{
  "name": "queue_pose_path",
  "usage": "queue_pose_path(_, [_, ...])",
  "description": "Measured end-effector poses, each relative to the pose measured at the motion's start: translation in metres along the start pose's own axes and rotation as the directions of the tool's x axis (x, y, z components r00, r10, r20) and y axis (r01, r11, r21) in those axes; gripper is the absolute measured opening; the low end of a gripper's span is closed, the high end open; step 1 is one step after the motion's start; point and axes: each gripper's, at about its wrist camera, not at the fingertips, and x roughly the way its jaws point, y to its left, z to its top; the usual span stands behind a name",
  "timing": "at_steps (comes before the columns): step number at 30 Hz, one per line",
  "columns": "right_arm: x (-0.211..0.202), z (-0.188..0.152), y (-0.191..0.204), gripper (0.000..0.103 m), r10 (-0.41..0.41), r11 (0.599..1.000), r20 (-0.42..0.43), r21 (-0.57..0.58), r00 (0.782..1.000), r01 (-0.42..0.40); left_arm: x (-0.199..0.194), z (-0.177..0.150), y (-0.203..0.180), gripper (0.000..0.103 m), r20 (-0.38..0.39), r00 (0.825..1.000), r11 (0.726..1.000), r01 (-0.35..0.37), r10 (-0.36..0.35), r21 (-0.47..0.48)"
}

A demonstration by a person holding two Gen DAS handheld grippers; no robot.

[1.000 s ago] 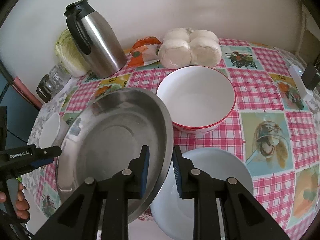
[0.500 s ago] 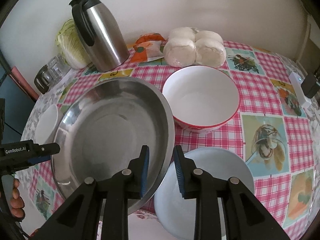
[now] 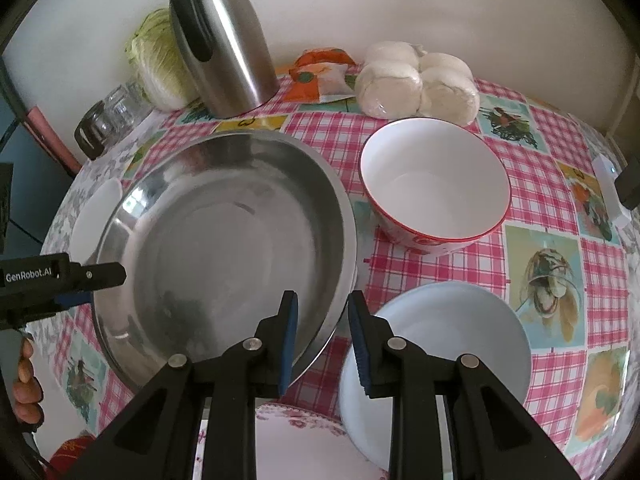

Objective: Organize plates and bowls
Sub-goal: 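Carry the steel basin with both grippers toward the white square bowl, then lower the steel basin onto the table and open both grippers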

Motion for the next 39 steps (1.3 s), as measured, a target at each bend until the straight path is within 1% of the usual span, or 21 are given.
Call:
queue_pose_path(8, [-0.011, 0.002, 0.005, 0.028, -0.021, 1.000, 0.013, -0.023, 1.000, 0.021, -0.003, -0.002, -0.003, 0.058, 0.007, 1.000, 1.000, -0.016, 0.016, 0.015])
queue_pose_path(13, [-0.018, 0.003, 0.004, 0.029, -0.037, 0.999, 0.025, -0.015, 0.999, 0.037, -0.010, -0.004, -0.006, 0.060, 0.031, 0.998, 0.997, -0.057, 0.055, 0.052])
queue_pose_path(14, [-0.019, 0.002, 0.004, 0.031, -0.041, 0.999, 0.027, -0.011, 0.999, 0.041, -0.010, -0.004, -0.006, 0.064, 0.034, 0.997, 0.996, -0.067, 0.065, 0.056])
queue_pose_path(15, [-0.020, 0.002, 0.003, 0.038, -0.046, 0.999, 0.028, -0.004, 0.999, 0.047, -0.010, -0.005, -0.007, 0.067, 0.038, 0.996, 0.995, -0.080, 0.078, 0.059])
queue_pose_path(17, [-0.020, 0.002, 0.001, 0.046, -0.050, 0.999, 0.028, 0.007, 0.998, 0.050, -0.010, -0.005, -0.007, 0.067, 0.041, 0.995, 0.993, -0.098, 0.095, 0.067])
queue_pose_path(19, [-0.020, 0.002, 0.000, 0.050, -0.049, 0.999, 0.028, 0.014, 0.998, 0.049, -0.009, -0.006, -0.006, 0.067, 0.039, 0.993, 0.991, -0.112, 0.109, 0.072])
queue_pose_path(21, [-0.020, 0.001, -0.001, 0.057, -0.057, 0.998, 0.028, 0.018, 0.998, 0.057, -0.007, -0.007, -0.008, 0.068, 0.038, 0.992, 0.989, -0.126, 0.123, 0.081])
queue_pose_path(25, [-0.020, 0.001, 0.002, 0.061, -0.060, 0.998, 0.031, 0.017, 0.998, 0.060, -0.005, -0.012, -0.016, 0.072, 0.050, 0.989, 0.985, -0.141, 0.136, 0.103])
queue_pose_path(27, [-0.021, 0.000, 0.004, 0.072, -0.062, 0.998, 0.037, 0.013, 0.997, 0.061, -0.005, -0.015, -0.021, 0.075, 0.062, 0.987, 0.981, -0.152, 0.145, 0.124])
queue_pose_path(28, [-0.021, 0.000, 0.005, 0.073, -0.063, 0.998, 0.040, 0.008, 0.997, 0.063, -0.006, -0.016, -0.022, 0.080, 0.065, 0.987, 0.979, -0.156, 0.149, 0.131])
queue_pose_path(29, [-0.021, 0.000, 0.006, 0.074, -0.062, 0.998, 0.041, 0.004, 0.997, 0.062, -0.006, -0.018, -0.025, 0.083, 0.073, 0.986, 0.977, -0.161, 0.152, 0.143])
queue_pose_path(31, [-0.022, -0.001, 0.007, 0.075, -0.061, 0.998, 0.041, 0.000, 0.997, 0.061, -0.007, -0.020, -0.028, 0.083, 0.081, 0.985, 0.974, -0.164, 0.153, 0.157])
queue_pose_path(33, [-0.022, -0.002, 0.006, 0.080, -0.062, 0.998, 0.044, 0.002, 0.997, 0.062, -0.007, -0.022, -0.031, 0.083, 0.088, 0.984, 0.971, -0.168, 0.155, 0.172])
queue_pose_path(35, [-0.024, -0.004, 0.006, 0.081, -0.063, 0.998, 0.044, 0.007, 0.997, 0.063, -0.008, -0.024, -0.034, 0.085, 0.096, 0.983, 0.967, -0.173, 0.158, 0.185])
queue_pose_path(36, [-0.024, -0.005, 0.005, 0.081, -0.065, 0.998, 0.044, 0.010, 0.997, 0.065, -0.009, -0.026, -0.036, 0.087, 0.099, 0.982, 0.966, -0.175, 0.158, 0.190])
queue_pose_path(38, [-0.026, -0.008, 0.003, 0.081, -0.068, 0.998, 0.046, 0.016, 0.997, 0.068, -0.010, -0.028, -0.037, 0.102, 0.108, 0.983, 0.965, -0.171, 0.151, 0.198])
queue_pose_path(39, [-0.027, -0.009, 0.003, 0.083, -0.069, 0.997, 0.047, 0.019, 0.997, 0.068, -0.011, -0.029, -0.039, 0.103, 0.113, 0.982, 0.965, -0.169, 0.149, 0.200])
